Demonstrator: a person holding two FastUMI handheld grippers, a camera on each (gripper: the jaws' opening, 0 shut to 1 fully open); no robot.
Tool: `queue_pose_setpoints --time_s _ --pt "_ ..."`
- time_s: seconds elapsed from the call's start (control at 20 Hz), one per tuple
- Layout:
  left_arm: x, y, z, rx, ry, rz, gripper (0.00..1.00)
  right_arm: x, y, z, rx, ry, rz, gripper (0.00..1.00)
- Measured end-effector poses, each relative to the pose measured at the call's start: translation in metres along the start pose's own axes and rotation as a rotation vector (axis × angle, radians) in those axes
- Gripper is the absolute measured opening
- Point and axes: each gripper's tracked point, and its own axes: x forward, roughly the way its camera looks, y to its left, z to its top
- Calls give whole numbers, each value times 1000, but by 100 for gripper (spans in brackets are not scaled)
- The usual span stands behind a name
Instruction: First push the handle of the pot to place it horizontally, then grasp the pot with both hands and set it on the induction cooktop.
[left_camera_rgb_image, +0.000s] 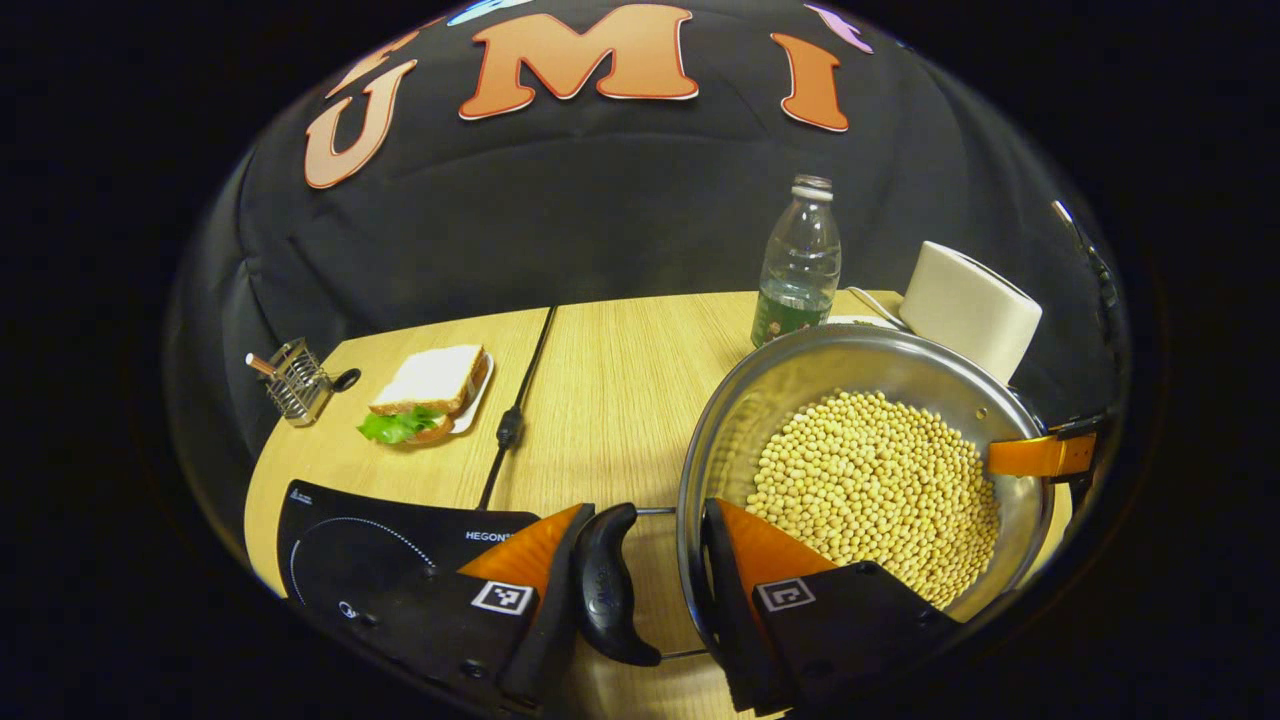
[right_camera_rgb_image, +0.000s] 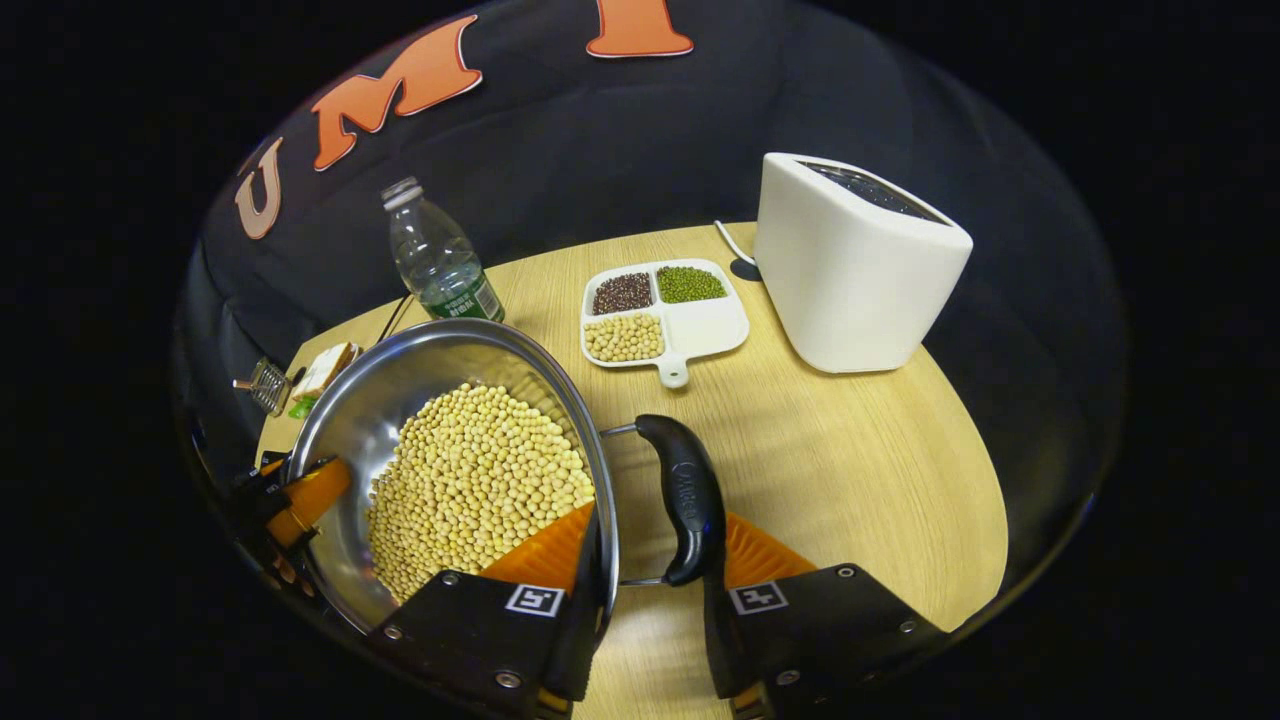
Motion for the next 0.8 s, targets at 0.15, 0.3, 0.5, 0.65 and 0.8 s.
queue_pose_setpoints --time_s 0.15,0.3,0.5,0.65,0.8 --pt "-18 10 2 -2 -7 7 67 -12 11 -2 -7 -4 2 46" --pt "-37 28 5 -15 -19 22 64 -21 32 4 -24 -13 10 46" --pt "-66 61 5 -37 -37 46 67 -42 59 1 -55 -26 28 46" --pt "-90 90 6 -52 -53 74 64 -55 89 1 -83 -41 45 46" --pt "-111 126 2 -72 -65 103 66 -65 122 -1 -114 -50 65 46"
